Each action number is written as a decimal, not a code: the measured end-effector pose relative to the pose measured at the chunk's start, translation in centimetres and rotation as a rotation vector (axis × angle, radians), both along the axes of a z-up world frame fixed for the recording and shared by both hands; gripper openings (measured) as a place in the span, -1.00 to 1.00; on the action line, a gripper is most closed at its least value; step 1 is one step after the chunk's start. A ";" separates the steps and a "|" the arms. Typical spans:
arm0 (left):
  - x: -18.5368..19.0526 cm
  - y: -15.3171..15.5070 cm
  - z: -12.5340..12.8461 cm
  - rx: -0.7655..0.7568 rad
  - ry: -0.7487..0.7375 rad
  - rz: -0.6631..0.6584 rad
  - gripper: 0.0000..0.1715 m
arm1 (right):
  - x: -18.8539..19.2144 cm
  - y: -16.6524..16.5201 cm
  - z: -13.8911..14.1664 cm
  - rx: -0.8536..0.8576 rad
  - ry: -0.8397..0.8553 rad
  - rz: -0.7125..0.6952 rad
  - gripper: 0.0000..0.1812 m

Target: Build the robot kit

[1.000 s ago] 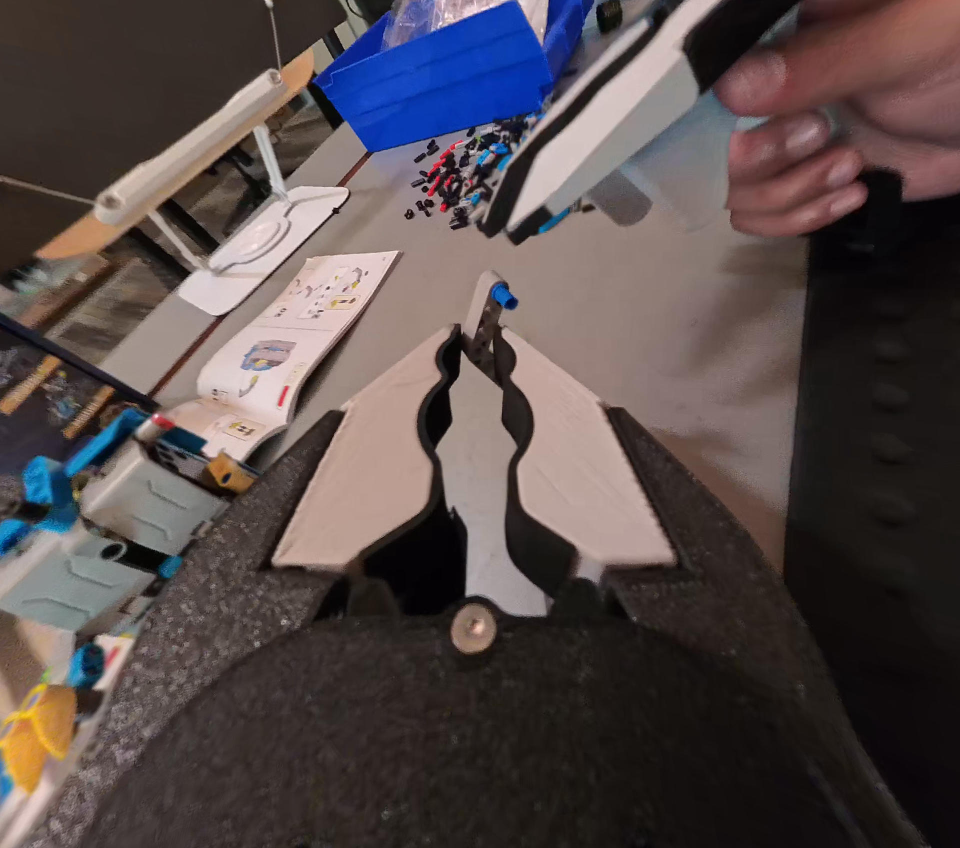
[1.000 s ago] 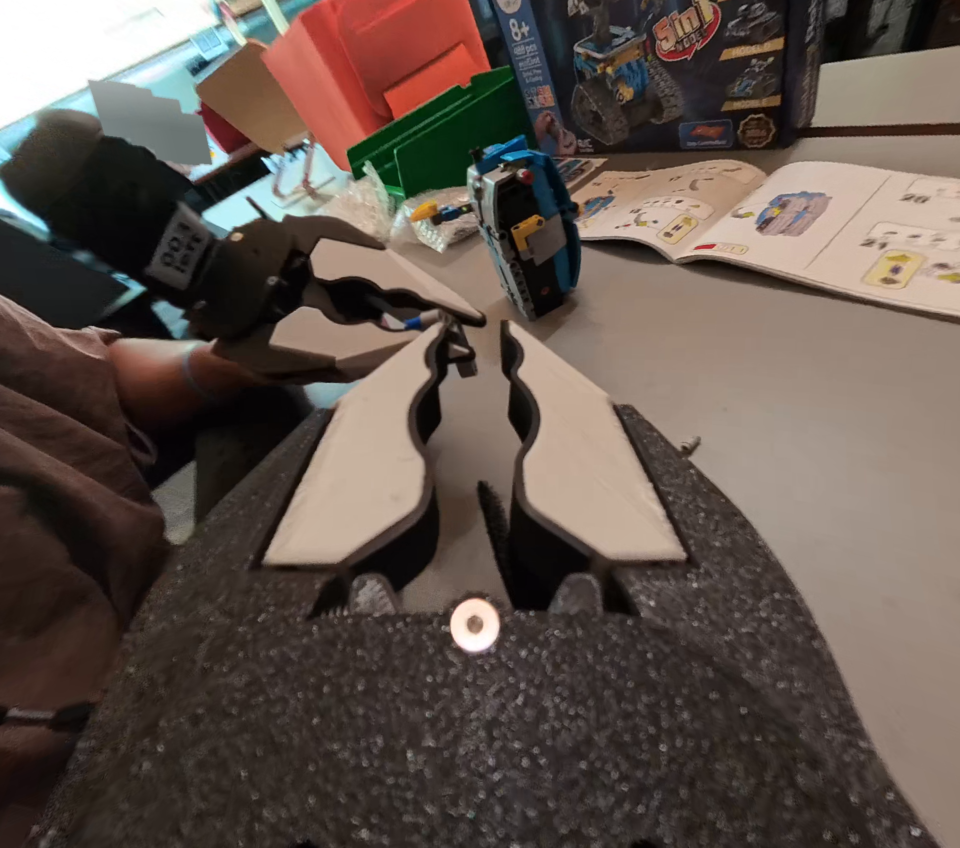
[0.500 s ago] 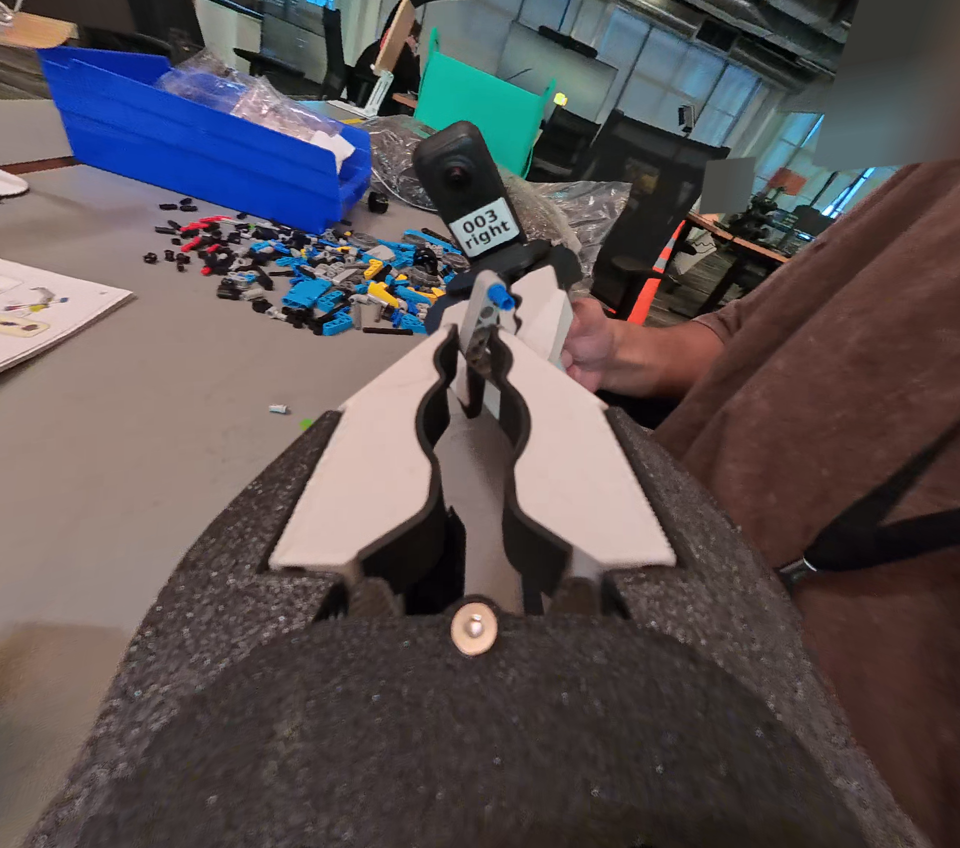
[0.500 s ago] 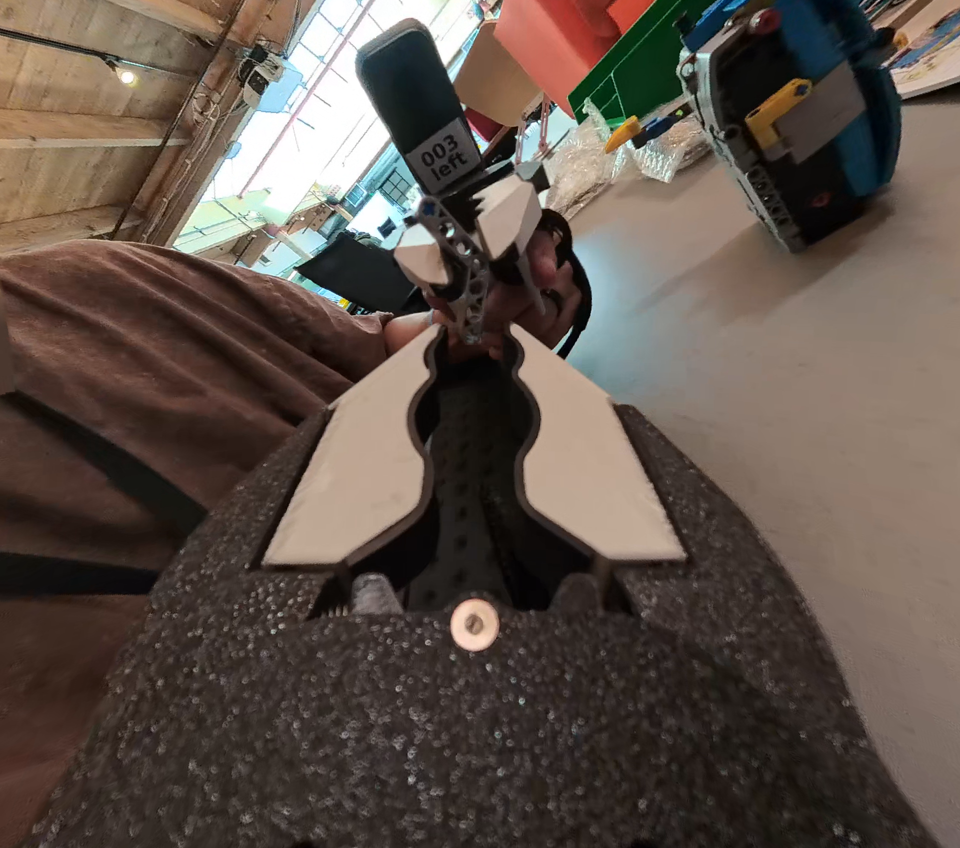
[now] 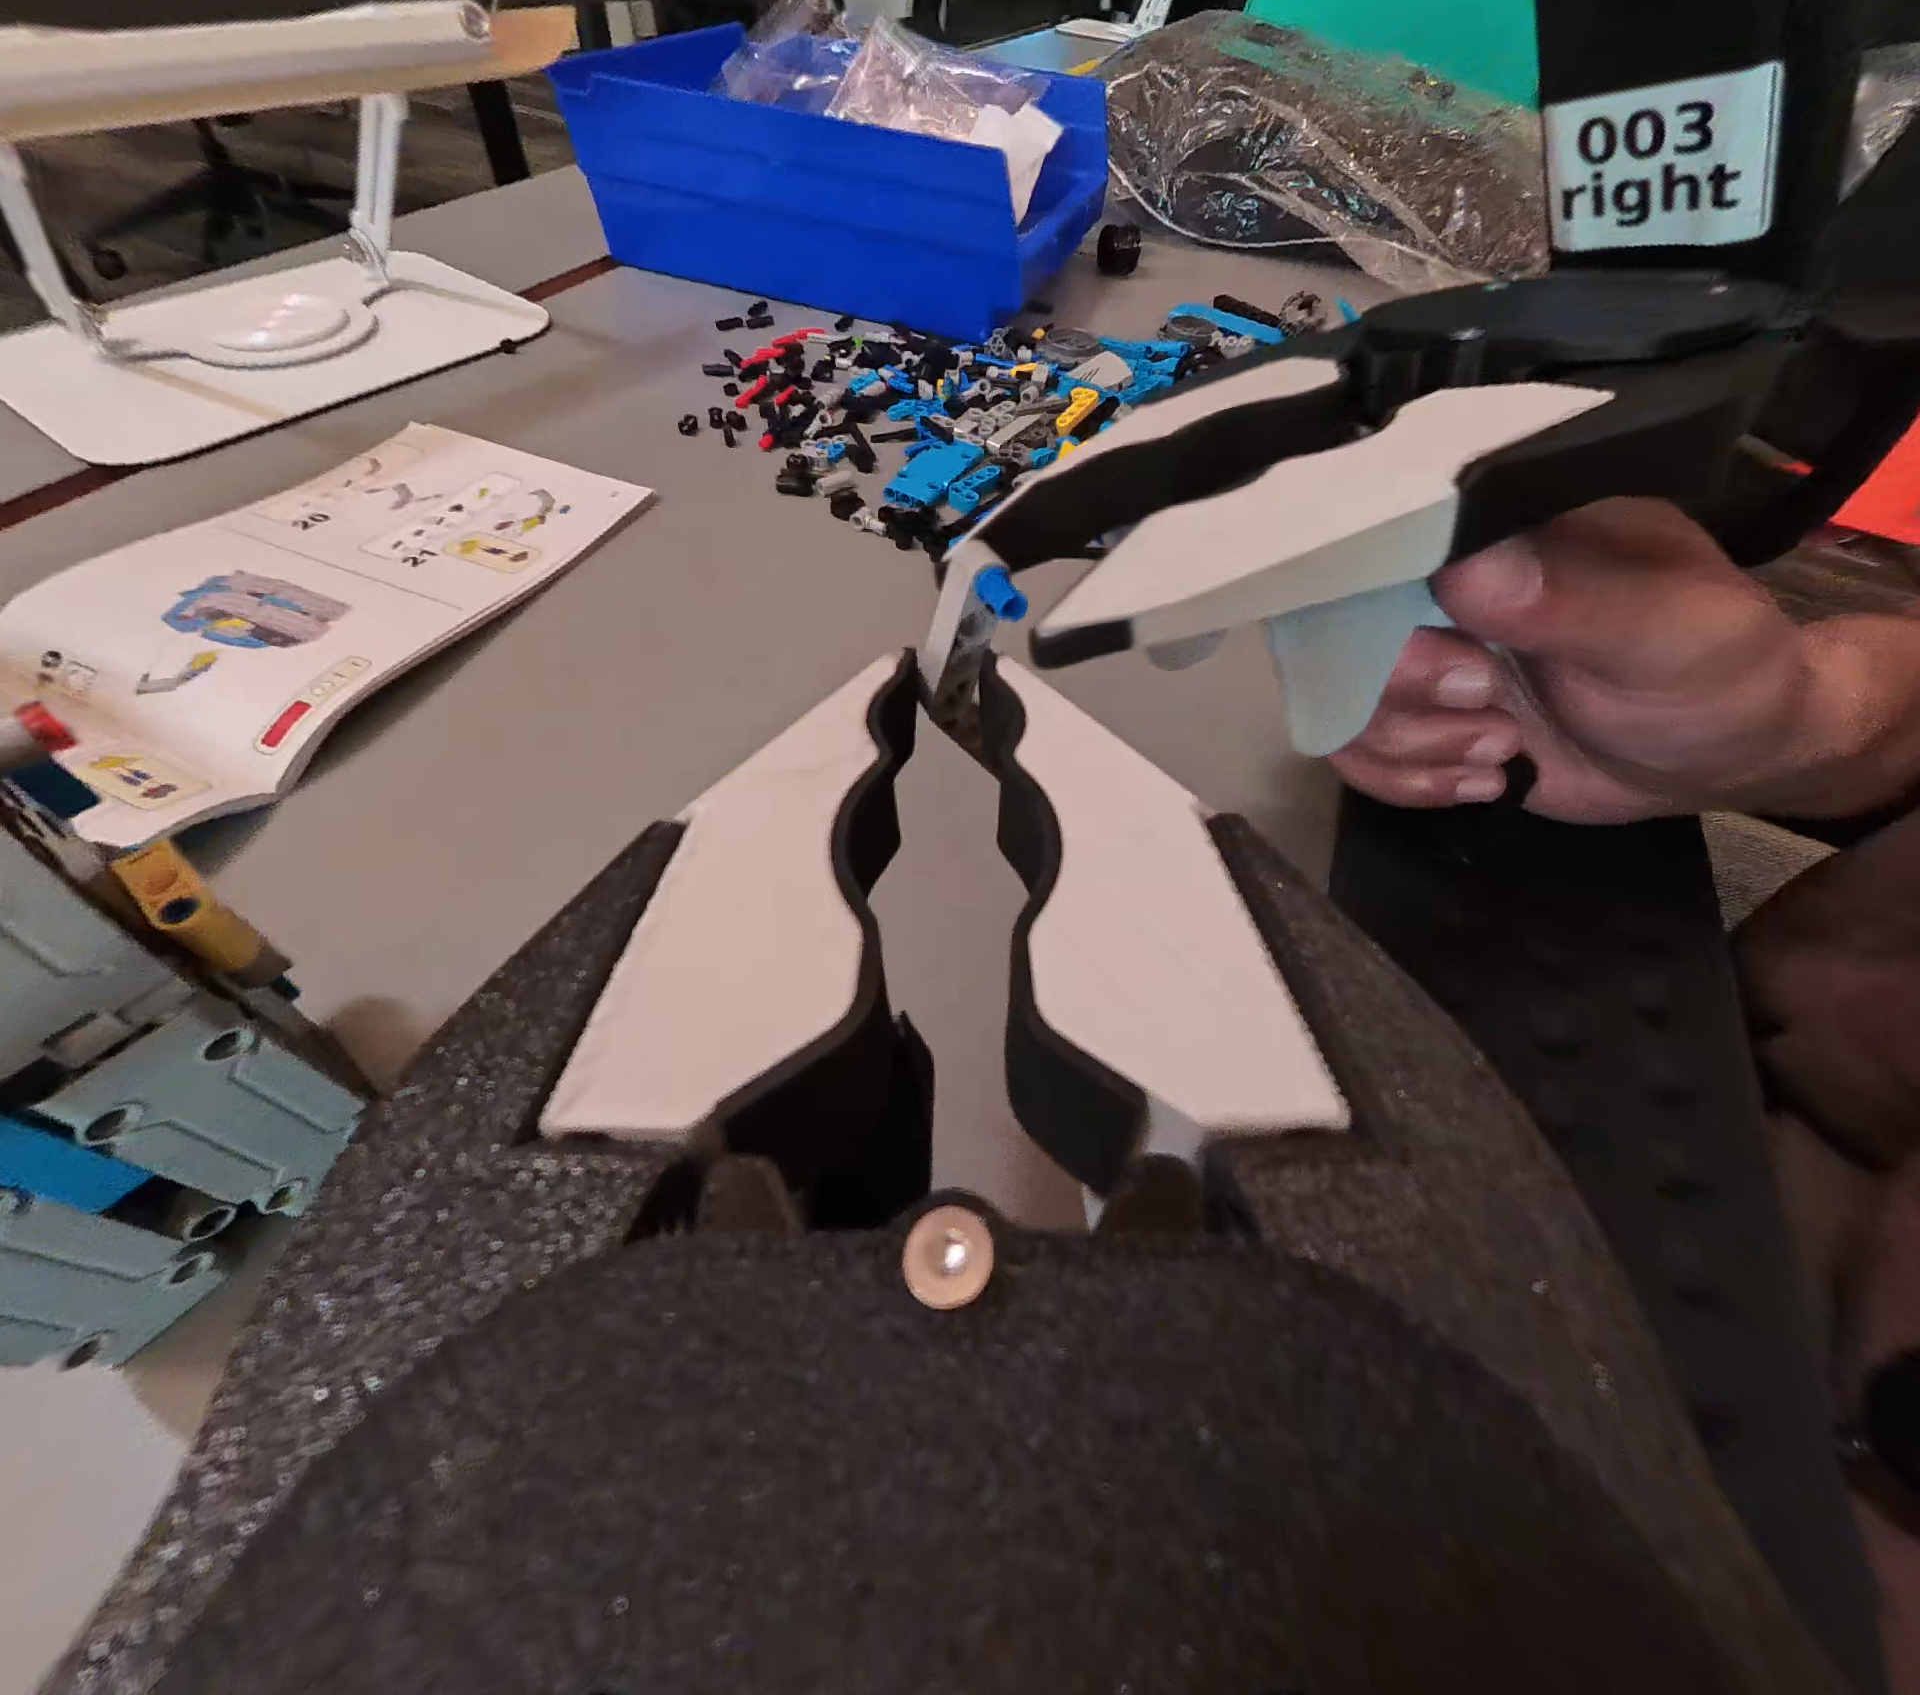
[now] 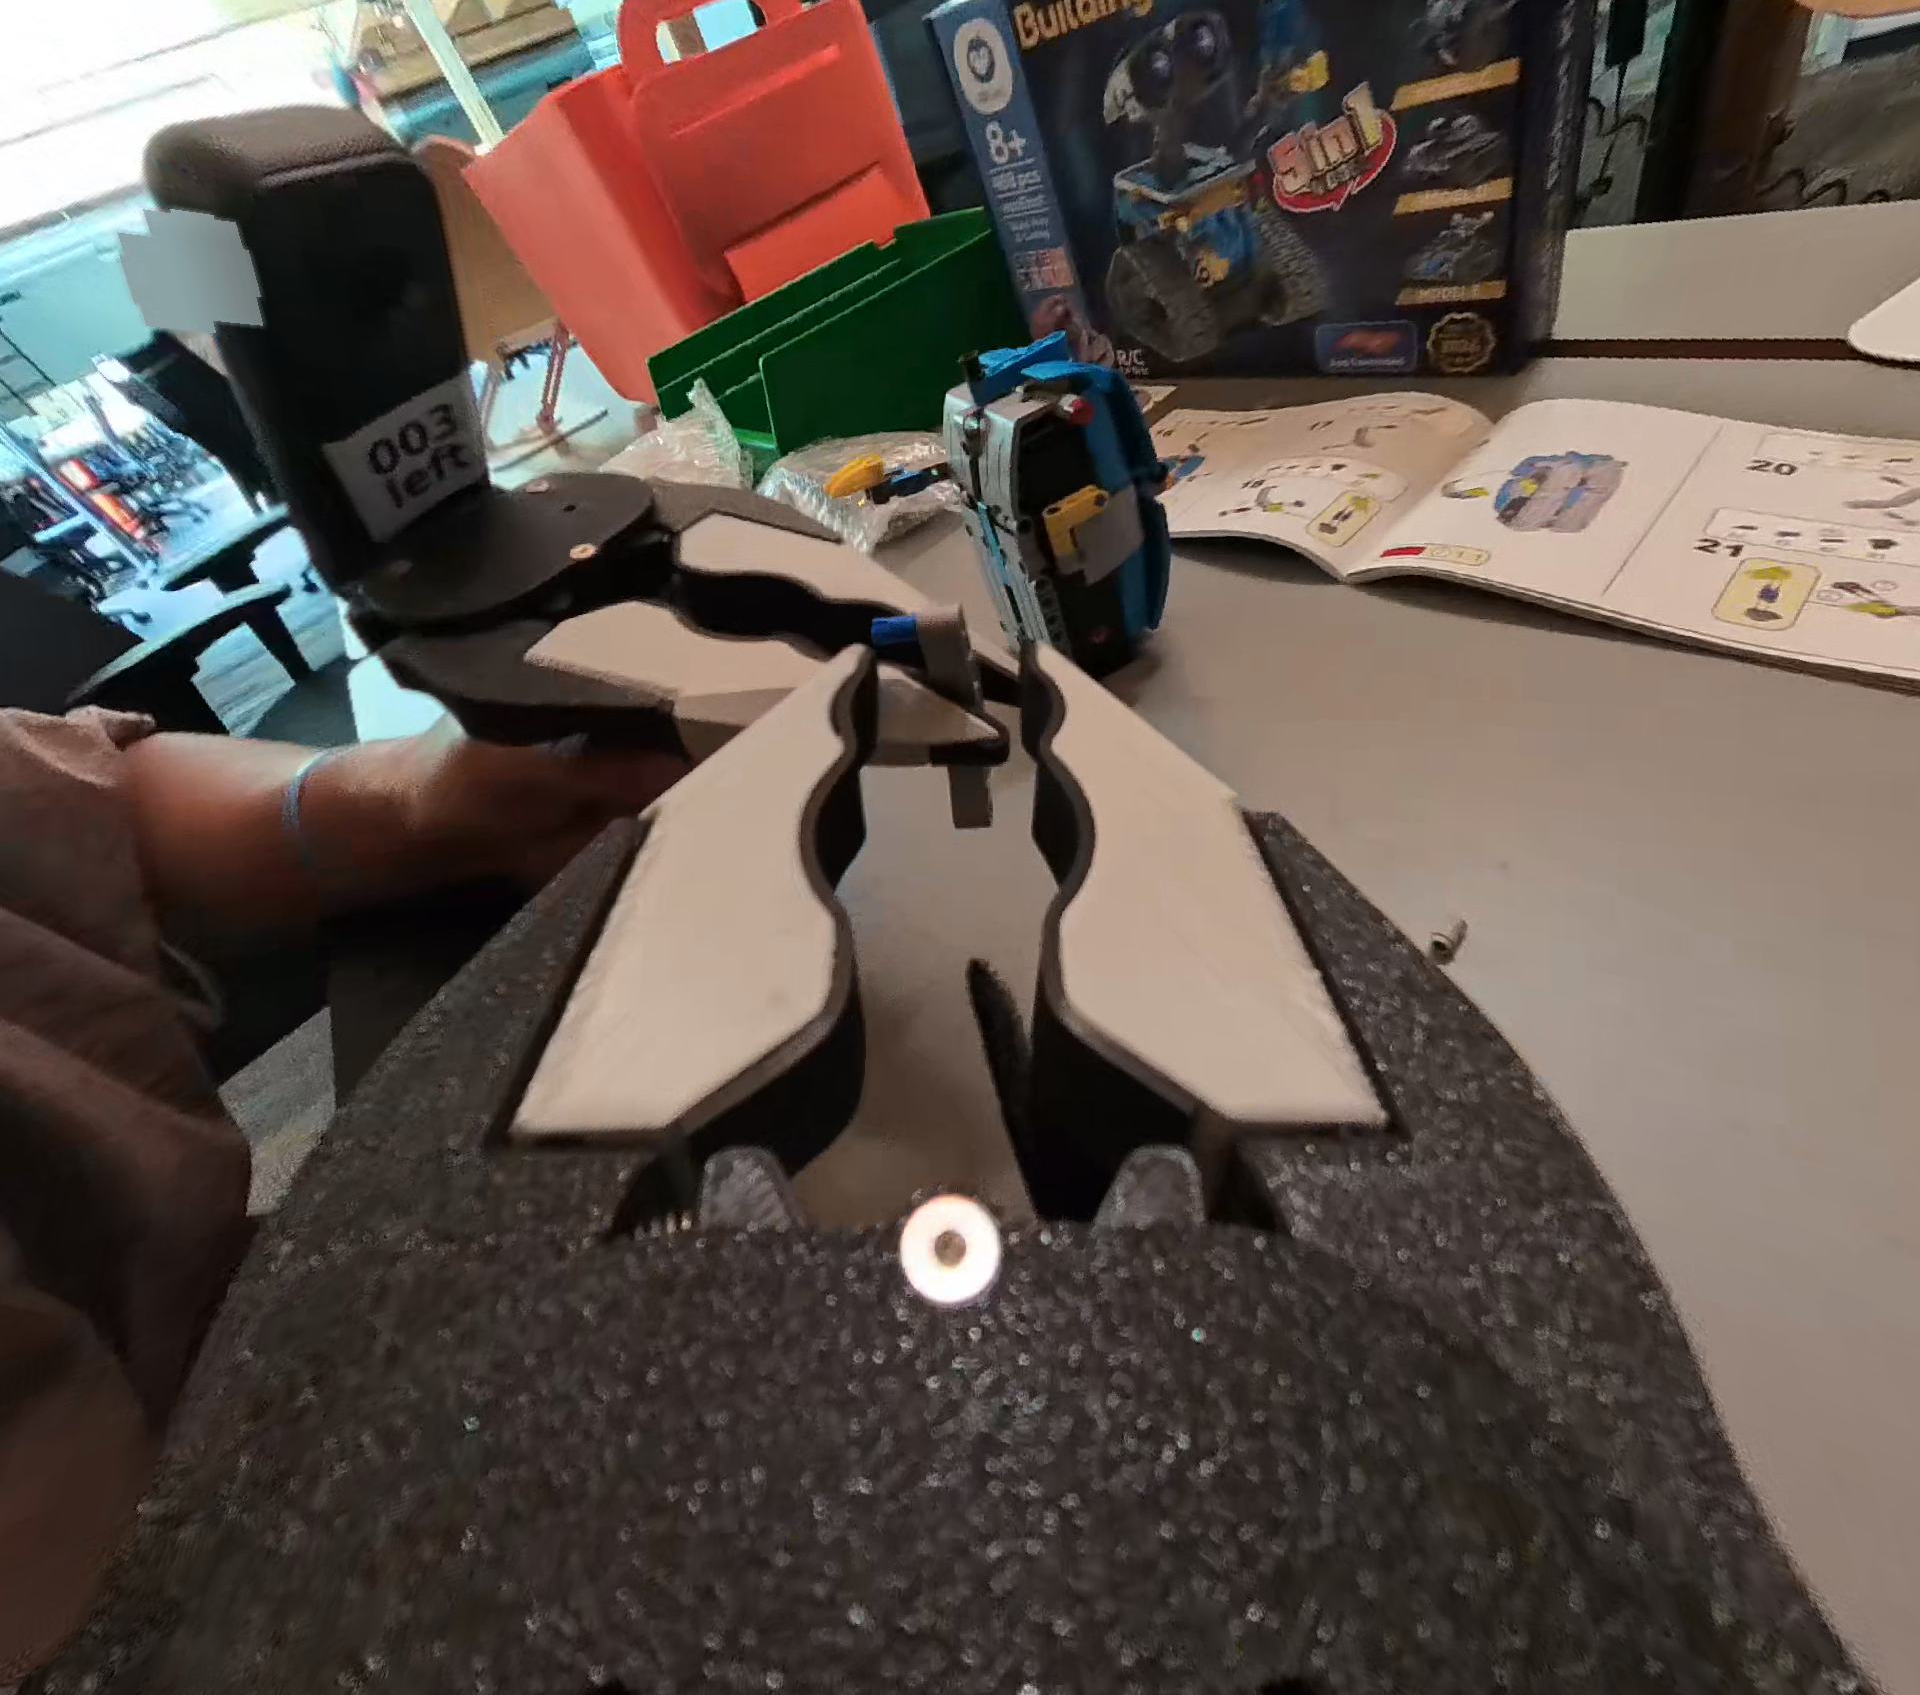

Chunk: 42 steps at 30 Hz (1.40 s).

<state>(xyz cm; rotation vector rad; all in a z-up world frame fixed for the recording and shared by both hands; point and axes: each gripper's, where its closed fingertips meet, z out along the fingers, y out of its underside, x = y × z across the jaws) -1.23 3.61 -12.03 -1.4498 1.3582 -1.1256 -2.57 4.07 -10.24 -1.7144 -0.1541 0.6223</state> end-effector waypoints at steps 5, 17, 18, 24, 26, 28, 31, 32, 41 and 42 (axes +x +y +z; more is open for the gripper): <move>0.1 0.2 0.1 0.027 0.007 0.048 -0.87 | -0.3 -0.1 0.4 0.026 -0.007 0.009 -0.82; 0.2 -0.1 -0.4 0.124 0.036 0.067 -0.87 | -0.5 -0.3 0.6 0.041 -0.042 0.021 -0.83; 0.2 -0.2 -0.3 0.122 0.031 0.063 -0.87 | -0.6 -0.4 0.7 0.049 -0.051 0.021 -0.83; 0.2 -0.8 0.2 0.153 0.003 0.029 -0.87 | -0.9 -0.9 1.1 0.102 -0.174 0.022 -0.85; 0.0 -1.1 0.3 0.156 -0.003 0.005 -0.87 | -1.0 -1.1 1.3 0.116 -0.197 0.028 -0.85; -0.1 -1.3 0.6 0.176 -0.014 -0.012 -0.87 | -1.0 -1.3 1.5 0.128 -0.208 0.045 -0.86; -0.3 -1.5 1.0 0.241 -0.032 -0.010 -0.88 | -1.1 -1.6 1.9 0.142 -0.204 0.065 -0.86; -0.3 -1.5 1.0 0.244 -0.031 -0.011 -0.88 | -1.1 -1.7 1.9 0.145 -0.208 0.063 -0.85; -1.1 0.6 2.9 -0.069 -0.164 -0.038 -0.87 | 1.2 -1.0 1.3 0.057 0.009 0.148 -0.62; -1.3 0.4 3.5 -0.116 -0.206 -0.073 -0.87 | 1.1 -1.1 0.8 -0.002 0.092 0.206 -0.61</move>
